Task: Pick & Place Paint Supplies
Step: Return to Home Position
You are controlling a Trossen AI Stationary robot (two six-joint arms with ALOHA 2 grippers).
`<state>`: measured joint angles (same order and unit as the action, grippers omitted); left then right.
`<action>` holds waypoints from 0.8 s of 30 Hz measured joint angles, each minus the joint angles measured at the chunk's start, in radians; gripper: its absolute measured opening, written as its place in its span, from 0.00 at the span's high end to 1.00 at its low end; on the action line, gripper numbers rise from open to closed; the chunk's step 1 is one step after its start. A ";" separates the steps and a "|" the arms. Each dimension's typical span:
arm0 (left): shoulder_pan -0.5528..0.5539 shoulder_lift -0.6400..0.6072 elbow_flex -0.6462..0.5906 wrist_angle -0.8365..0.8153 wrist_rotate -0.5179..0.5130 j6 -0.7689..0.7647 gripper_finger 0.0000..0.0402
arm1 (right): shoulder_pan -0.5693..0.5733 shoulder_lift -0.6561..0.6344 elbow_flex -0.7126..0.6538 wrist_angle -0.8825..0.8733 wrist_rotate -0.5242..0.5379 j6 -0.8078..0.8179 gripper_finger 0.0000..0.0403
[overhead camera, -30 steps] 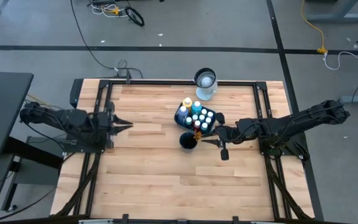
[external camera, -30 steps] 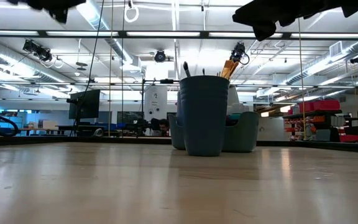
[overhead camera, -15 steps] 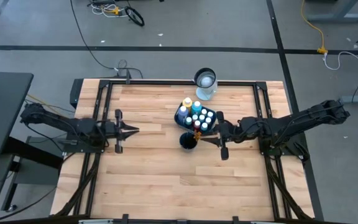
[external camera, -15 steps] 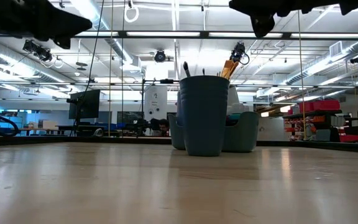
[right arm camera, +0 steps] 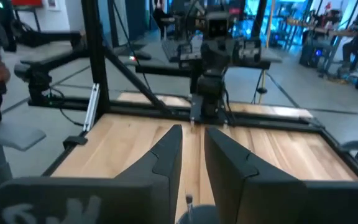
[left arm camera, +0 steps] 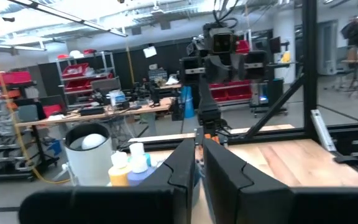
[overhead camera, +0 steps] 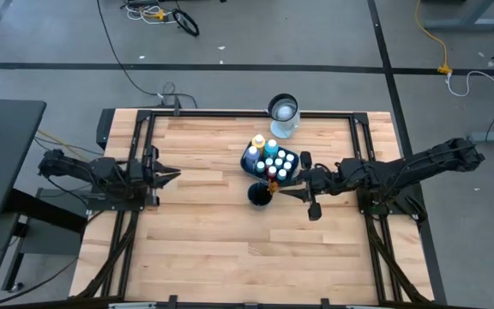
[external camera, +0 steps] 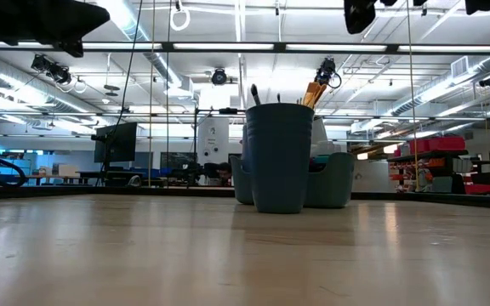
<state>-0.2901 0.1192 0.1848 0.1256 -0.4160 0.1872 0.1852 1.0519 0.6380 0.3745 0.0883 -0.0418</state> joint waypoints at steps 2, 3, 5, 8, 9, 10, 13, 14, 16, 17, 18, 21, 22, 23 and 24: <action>0.000 -0.033 0.000 -0.033 0.016 -0.012 0.90 | 0.000 -0.024 0.000 -0.002 0.000 -0.001 0.82; 0.000 -0.050 0.000 -0.046 0.020 -0.016 0.90 | 0.000 -0.042 0.000 -0.011 0.000 -0.003 0.82; 0.000 -0.075 0.000 -0.062 0.021 -0.021 0.90 | 0.000 -0.090 0.000 -0.046 0.000 -0.003 0.82; 0.000 -0.100 0.000 -0.077 0.019 -0.015 0.90 | -0.003 -0.166 0.000 -0.112 0.000 -0.003 0.82; 0.000 -0.104 0.000 -0.076 0.018 -0.007 0.90 | -0.006 -0.189 0.000 -0.126 0.000 -0.003 0.82; 0.000 -0.106 0.000 -0.072 0.018 0.004 0.90 | -0.007 -0.213 0.000 -0.144 0.001 -0.002 0.82; 0.000 -0.107 0.000 -0.039 0.006 0.026 0.90 | -0.007 -0.278 0.000 -0.160 0.002 -0.001 0.82; 0.000 -0.108 0.000 -0.017 0.002 0.025 0.90 | -0.007 -0.297 0.000 -0.159 0.002 0.003 0.82; 0.000 -0.108 0.000 0.024 0.013 -0.002 0.90 | -0.007 -0.334 0.000 -0.159 0.002 0.013 0.82; 0.000 -0.108 0.000 0.043 0.029 -0.017 0.90 | -0.007 -0.350 0.000 -0.161 0.001 0.013 0.82; 0.000 -0.108 0.000 0.060 0.052 -0.028 0.90 | -0.007 -0.362 0.000 -0.164 0.001 0.013 0.82; 0.000 -0.108 0.000 0.091 0.110 -0.073 0.90 | -0.007 -0.388 0.000 -0.210 0.001 0.001 0.82; 0.000 -0.108 0.000 0.099 0.121 -0.084 0.90 | -0.007 -0.396 0.000 -0.238 0.002 -0.001 0.82; 0.000 -0.108 0.000 0.105 0.129 -0.099 0.90 | -0.007 -0.400 -0.002 -0.257 0.003 0.001 0.82; 0.000 -0.108 0.000 0.109 0.134 -0.103 0.90 | -0.007 -0.403 -0.011 -0.253 0.003 0.008 0.82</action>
<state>-0.2905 0.0116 0.1852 0.2343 -0.2815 0.0843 0.1780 0.6485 0.6268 0.1213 0.0916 -0.0336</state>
